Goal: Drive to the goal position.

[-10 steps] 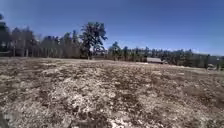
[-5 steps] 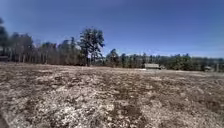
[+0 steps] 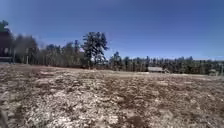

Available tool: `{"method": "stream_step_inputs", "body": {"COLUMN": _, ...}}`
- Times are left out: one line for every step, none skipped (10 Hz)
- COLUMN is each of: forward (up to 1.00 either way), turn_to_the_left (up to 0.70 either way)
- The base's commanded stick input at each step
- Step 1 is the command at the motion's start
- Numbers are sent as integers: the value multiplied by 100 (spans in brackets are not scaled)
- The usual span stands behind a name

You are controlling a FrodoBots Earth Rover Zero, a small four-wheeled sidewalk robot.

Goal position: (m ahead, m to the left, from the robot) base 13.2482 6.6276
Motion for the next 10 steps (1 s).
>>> {"method": "stream_step_inputs", "body": {"forward": 70, "turn_to_the_left": 0}}
{"method": "stream_step_inputs", "body": {"forward": 70, "turn_to_the_left": 0}}
{"method": "stream_step_inputs", "body": {"forward": 70, "turn_to_the_left": 0}}
{"method": "stream_step_inputs", "body": {"forward": 70, "turn_to_the_left": 0}}
{"method": "stream_step_inputs", "body": {"forward": 70, "turn_to_the_left": 0}}
{"method": "stream_step_inputs", "body": {"forward": 70, "turn_to_the_left": 0}}
{"method": "stream_step_inputs", "body": {"forward": 70, "turn_to_the_left": 0}}
{"method": "stream_step_inputs", "body": {"forward": 70, "turn_to_the_left": 0}}
{"method": "stream_step_inputs", "body": {"forward": 70, "turn_to_the_left": 0}}
{"method": "stream_step_inputs", "body": {"forward": 70, "turn_to_the_left": 0}}
